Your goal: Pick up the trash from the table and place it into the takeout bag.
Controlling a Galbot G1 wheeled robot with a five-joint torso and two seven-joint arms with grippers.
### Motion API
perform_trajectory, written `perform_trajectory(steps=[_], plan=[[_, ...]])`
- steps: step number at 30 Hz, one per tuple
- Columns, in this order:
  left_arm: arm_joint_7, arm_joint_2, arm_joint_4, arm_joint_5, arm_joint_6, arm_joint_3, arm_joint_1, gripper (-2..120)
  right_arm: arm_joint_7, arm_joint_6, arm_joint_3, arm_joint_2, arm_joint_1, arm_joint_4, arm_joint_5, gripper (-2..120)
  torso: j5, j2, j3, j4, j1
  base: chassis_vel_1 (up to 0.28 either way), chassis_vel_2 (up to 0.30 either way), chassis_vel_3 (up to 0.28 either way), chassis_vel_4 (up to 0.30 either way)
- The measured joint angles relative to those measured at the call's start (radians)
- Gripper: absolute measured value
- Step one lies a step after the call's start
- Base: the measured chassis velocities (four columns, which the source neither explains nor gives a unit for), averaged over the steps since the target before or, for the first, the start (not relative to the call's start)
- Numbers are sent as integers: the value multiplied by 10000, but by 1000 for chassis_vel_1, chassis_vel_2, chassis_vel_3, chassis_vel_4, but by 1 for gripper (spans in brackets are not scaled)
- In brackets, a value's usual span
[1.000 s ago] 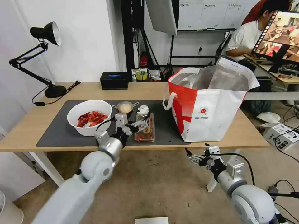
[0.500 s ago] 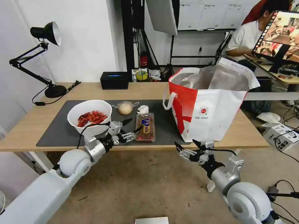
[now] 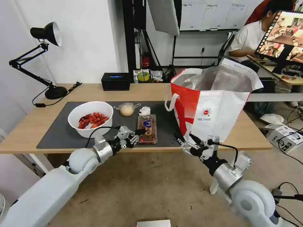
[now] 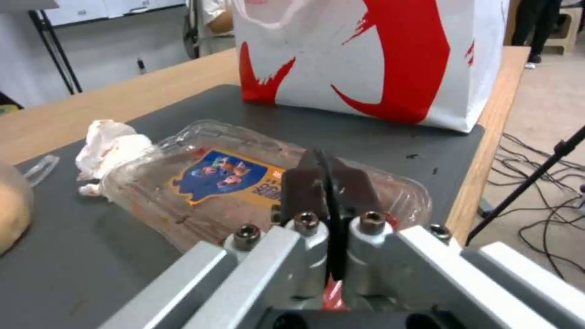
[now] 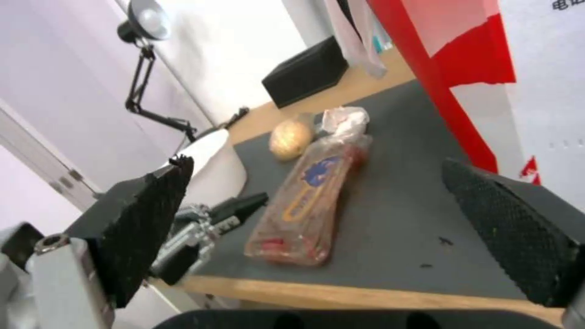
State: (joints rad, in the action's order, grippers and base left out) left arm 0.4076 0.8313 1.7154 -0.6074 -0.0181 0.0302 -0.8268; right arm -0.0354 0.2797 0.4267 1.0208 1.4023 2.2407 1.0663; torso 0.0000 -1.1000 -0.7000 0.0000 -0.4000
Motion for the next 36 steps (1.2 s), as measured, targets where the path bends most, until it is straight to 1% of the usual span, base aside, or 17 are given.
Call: perform_trajectory(steps=[5,8,9,10,12,19,28,36], plan=[[101,108,-246,180,151,384,310,0,-87,-29,2,0,-108,-82,296,100,1,0,0,1,0,0,0,0,0],[180,325,-646,357,278,950,850,0,-151,-42,107,18,-123,-108,378,100,1,0,0,0,0,0,0,0,0],[180,325,-646,357,278,950,850,0,-151,-42,107,18,-123,-108,378,100,1,0,0,0,0,0,0,0,0],[183,423,-792,389,306,1160,1062,0,-170,-46,168,43,-114,-110,378,100,1,0,0,0,0,0,0,0,0],[245,599,-1069,482,364,1514,1419,0,-228,-47,231,93,-131,-149,382,100,0,0,0,-5,0,0,0,0,0],[309,587,-1280,573,416,1663,1585,0,-355,-33,145,87,-543,-455,662,100,-1,1,0,1,0,0,0,0,0],[314,505,-1283,563,417,1624,1561,0,-472,13,-32,58,-880,-749,931,100,0,1,1,0,0,0,0,0,0],[314,411,-1258,563,417,1576,1474,0,-799,239,-523,61,-1480,-1035,1614,100,-1,1,1,0,0,0,0,0,0]])
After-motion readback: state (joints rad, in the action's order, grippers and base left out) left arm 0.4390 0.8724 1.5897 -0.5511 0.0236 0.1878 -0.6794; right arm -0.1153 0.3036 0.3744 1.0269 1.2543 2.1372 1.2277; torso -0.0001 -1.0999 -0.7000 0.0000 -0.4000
